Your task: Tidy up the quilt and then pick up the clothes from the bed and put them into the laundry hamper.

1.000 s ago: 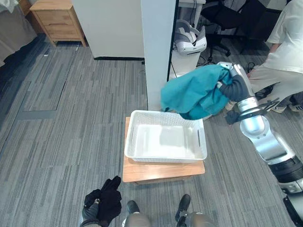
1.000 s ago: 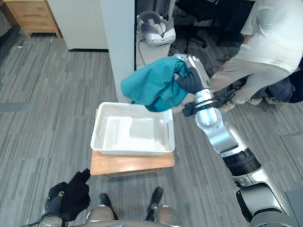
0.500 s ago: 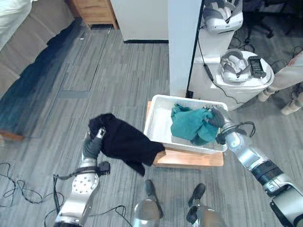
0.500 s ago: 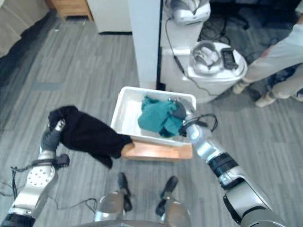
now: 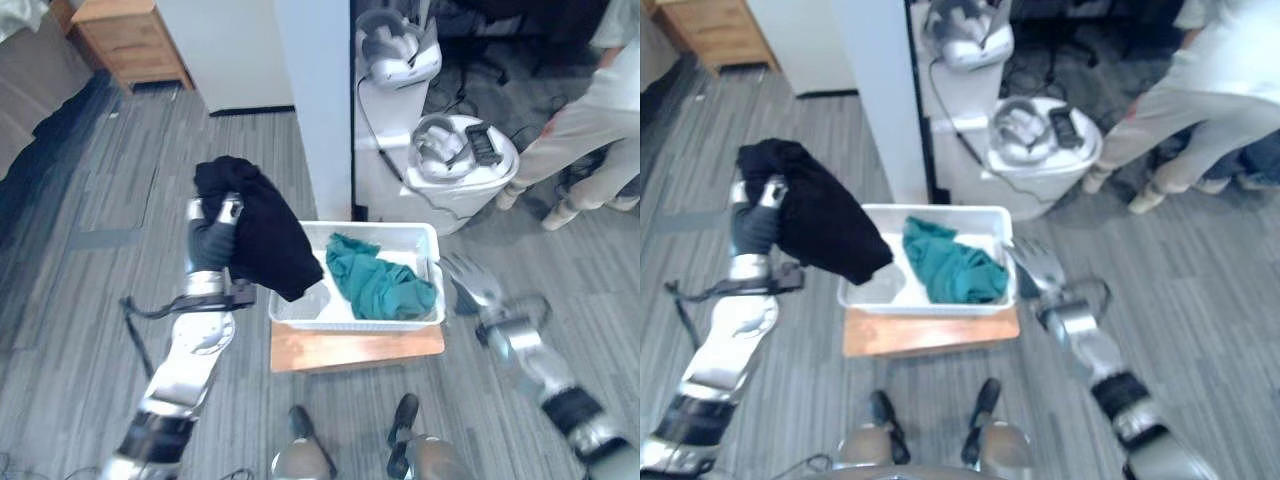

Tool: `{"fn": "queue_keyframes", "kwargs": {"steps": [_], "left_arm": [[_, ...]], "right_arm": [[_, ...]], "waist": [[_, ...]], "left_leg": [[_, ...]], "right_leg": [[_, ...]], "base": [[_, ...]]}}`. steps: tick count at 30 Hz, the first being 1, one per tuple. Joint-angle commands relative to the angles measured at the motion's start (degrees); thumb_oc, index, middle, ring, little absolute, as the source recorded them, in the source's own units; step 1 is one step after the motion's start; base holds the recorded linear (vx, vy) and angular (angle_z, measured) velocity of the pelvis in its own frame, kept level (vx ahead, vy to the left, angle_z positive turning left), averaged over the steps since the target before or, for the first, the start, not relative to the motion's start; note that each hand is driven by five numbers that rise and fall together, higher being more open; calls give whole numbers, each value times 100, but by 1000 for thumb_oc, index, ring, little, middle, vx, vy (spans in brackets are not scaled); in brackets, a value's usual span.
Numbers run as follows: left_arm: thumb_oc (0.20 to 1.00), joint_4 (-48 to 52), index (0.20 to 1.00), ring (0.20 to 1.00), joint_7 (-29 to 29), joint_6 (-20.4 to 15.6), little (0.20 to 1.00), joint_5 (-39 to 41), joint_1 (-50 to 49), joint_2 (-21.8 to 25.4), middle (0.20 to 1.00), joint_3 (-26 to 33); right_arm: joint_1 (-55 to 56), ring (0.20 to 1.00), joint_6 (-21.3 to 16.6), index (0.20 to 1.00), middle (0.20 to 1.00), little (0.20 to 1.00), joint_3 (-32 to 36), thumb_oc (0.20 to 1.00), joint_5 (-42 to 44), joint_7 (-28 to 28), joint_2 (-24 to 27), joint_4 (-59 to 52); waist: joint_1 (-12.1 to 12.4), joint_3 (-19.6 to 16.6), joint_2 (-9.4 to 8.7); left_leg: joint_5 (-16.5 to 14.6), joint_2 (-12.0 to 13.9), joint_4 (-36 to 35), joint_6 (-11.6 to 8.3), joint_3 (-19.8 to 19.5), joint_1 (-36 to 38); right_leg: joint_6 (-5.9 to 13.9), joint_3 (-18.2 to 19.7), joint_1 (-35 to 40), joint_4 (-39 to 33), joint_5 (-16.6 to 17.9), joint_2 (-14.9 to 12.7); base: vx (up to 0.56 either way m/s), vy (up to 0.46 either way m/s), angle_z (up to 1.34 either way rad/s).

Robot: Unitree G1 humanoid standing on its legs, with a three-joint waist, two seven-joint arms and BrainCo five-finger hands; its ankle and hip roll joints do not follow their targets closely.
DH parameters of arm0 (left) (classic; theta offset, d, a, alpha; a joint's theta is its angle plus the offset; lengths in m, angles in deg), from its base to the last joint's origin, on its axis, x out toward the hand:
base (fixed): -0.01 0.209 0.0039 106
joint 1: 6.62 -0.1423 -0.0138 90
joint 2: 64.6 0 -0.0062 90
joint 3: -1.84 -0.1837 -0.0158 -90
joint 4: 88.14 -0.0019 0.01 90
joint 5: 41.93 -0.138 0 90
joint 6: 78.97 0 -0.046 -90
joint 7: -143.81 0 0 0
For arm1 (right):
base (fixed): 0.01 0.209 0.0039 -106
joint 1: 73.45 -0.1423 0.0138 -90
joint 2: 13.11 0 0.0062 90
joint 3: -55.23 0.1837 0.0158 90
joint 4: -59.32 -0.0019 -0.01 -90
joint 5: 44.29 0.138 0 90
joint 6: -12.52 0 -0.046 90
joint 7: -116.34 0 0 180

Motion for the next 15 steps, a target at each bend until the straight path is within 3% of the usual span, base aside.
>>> {"fn": "queue_keyframes", "kwargs": {"steps": [1, 3, 5, 6, 7, 10, 15], "left_arm": [[200, -730, 200, 200, 269, 125, 200, -481, 827, -119, 200, -310], [200, -1536, 200, 200, 236, 338, 200, -416, 1055, -357, 200, -576], [200, -1946, 200, 200, 52, 439, 200, -301, 965, -485, 200, -641], [627, -2154, 627, 627, -43, 499, 627, -249, 868, -556, 627, -663], [1000, -2167, 1000, 1000, -46, 493, 1000, -247, 870, -558, 1000, -663], [1000, -2731, 1000, 1000, -183, 667, 1000, -9, 581, -792, 1000, -578], [1000, -2644, 1000, 1000, -174, 555, 1000, 448, 399, -737, 1000, -308]], "right_arm": [[320, 1000, 252, 1000, 1000, 1000, -158, 1000, -88, 197, 355, 534], [450, 1000, 406, 1000, 1000, 1000, -194, 1000, -5, 196, 306, 1153], [457, 1000, 492, 1000, 1000, 1000, -225, 1000, -13, 161, 261, 1422], [474, 1000, 536, 1000, 1000, 1000, -239, 1000, -4, 139, 203, 1557], [471, 1000, 538, 1000, 1000, 1000, -247, 1000, -3, 147, 197, 1571], [488, 1000, 571, 1000, 1000, 1000, -211, 1000, 217, 99, 26, 1600], [550, 1000, 526, 1000, 1000, 1000, -185, 1000, 458, 134, -138, 1462]], "waist": [[-522, -114, 154], [-735, -58, 144], [-778, -8, 161], [-799, 14, 170], [-796, 5, 171], [-826, 113, 179], [-754, 69, 214]], "left_leg": [[-815, 44, -4, -60, 110, 179], [-805, 28, -4, -61, 260, 116], [-793, 13, -4, -60, 329, 79], [-787, 11, -4, -57, 357, 63], [-788, 11, -4, -57, 361, 61], [-770, 4, -4, -52, 380, 20], [-758, 10, -4, -57, 296, 16]], "right_leg": [[613, -139, 252, 12, -1035, -329], [662, -21, 28, 12, -947, -361], [670, 27, -78, 12, -903, -378], [664, 49, -118, 12, -891, -385], [664, 53, -124, 12, -889, -385], [640, 70, -196, 12, -845, -430], [628, -1, -120, 12, -843, -461]], "base": [[-40, 31, -38], [-55, 26, -51], [-54, 34, -50], [-49, 35, -49], [-28, 24, -49], [-22, 12, -26], [11, 1, 9]]}}
